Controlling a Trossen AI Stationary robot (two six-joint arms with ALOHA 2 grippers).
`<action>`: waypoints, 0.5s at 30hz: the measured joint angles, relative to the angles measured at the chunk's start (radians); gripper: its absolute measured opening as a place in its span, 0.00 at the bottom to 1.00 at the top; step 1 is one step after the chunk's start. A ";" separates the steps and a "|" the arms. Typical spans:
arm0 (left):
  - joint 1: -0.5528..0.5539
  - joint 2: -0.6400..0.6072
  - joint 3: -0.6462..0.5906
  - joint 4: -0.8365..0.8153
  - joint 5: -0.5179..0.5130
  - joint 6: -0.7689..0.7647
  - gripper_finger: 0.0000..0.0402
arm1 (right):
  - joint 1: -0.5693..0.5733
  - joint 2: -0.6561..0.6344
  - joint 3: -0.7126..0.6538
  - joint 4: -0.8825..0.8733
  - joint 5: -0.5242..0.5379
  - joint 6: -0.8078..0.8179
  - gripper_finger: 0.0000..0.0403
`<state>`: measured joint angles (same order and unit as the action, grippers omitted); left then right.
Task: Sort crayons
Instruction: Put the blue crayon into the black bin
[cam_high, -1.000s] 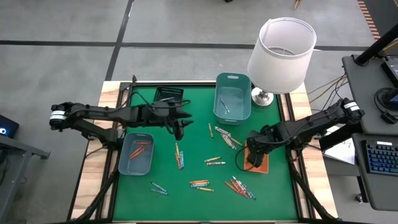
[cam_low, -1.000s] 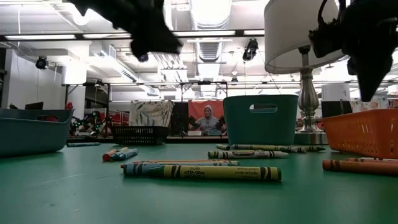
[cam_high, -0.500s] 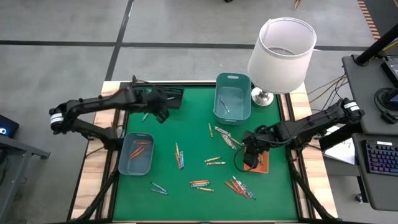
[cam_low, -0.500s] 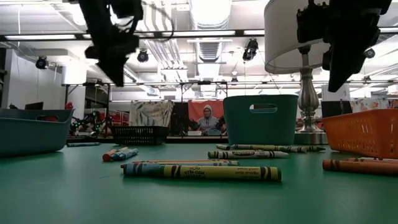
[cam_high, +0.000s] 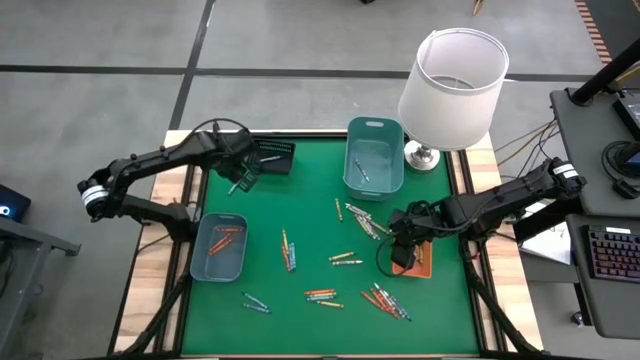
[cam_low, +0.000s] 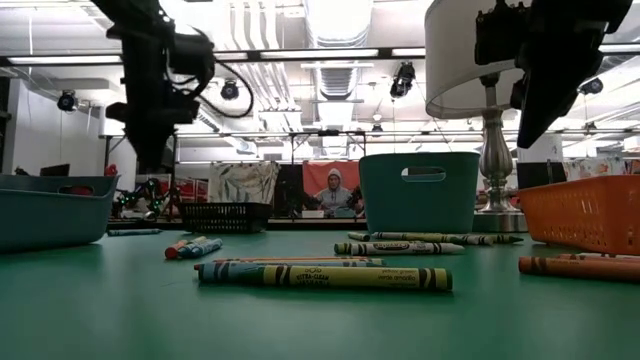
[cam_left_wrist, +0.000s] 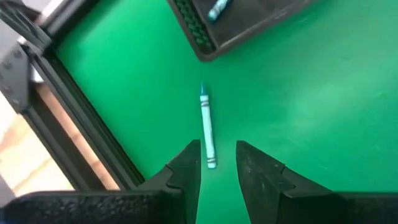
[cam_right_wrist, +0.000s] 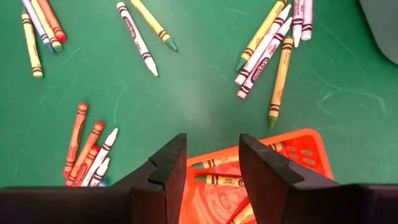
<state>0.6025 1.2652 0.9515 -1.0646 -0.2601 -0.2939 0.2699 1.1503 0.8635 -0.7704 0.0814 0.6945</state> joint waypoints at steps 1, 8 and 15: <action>0.006 0.000 -0.010 0.008 0.008 0.000 0.21 | 0.000 0.000 0.000 0.000 0.000 -0.004 0.34; 0.039 0.000 -0.084 0.110 0.018 -0.005 0.23 | 0.000 0.000 0.000 0.002 0.000 -0.015 0.33; 0.077 0.024 -0.163 0.209 0.017 -0.007 0.33 | 0.000 0.000 0.000 0.003 0.006 -0.025 0.33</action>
<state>0.6796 1.2890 0.7885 -0.8559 -0.2428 -0.3008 0.2699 1.1500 0.8635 -0.7676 0.0875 0.6692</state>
